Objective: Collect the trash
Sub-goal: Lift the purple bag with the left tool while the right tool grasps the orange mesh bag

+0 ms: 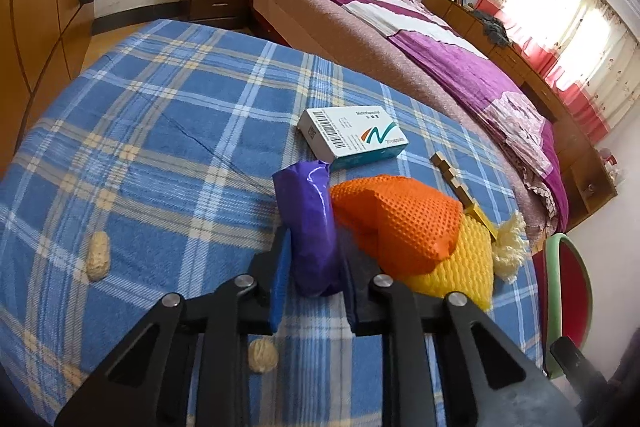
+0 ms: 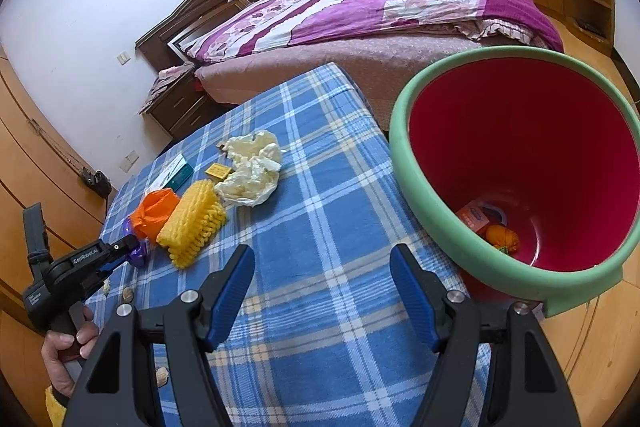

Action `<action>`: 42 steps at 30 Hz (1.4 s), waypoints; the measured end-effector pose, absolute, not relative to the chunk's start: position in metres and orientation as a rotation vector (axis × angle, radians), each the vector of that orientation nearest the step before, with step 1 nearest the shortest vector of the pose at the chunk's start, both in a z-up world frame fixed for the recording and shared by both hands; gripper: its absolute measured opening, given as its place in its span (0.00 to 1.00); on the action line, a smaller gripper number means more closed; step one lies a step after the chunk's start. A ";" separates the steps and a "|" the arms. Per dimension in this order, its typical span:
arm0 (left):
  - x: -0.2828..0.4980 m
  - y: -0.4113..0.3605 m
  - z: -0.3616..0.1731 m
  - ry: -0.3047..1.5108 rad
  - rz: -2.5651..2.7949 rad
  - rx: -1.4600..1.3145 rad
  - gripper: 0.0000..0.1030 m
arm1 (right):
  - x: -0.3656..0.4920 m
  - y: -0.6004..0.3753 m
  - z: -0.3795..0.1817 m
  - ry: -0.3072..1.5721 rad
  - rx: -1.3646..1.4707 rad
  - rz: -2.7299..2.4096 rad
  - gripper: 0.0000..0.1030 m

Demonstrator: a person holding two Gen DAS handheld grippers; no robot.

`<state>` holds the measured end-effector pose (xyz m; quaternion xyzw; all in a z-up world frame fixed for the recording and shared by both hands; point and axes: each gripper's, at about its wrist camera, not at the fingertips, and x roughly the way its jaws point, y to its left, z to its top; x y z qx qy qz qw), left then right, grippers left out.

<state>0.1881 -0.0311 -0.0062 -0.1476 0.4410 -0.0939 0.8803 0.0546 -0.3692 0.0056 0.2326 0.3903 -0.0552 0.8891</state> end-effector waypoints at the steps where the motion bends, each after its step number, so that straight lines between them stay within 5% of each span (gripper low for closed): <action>1: 0.185 -0.030 -0.004 0.911 -0.197 -0.305 0.21 | 0.054 -0.367 0.006 0.810 0.480 -0.112 0.71; 27: 0.143 0.035 0.017 0.852 -0.114 -0.296 0.20 | 0.112 -0.249 0.045 0.794 0.276 0.107 0.71; 42: 0.138 0.066 0.008 0.846 -0.064 -0.323 0.20 | 0.171 -0.190 0.018 0.853 0.270 0.175 0.69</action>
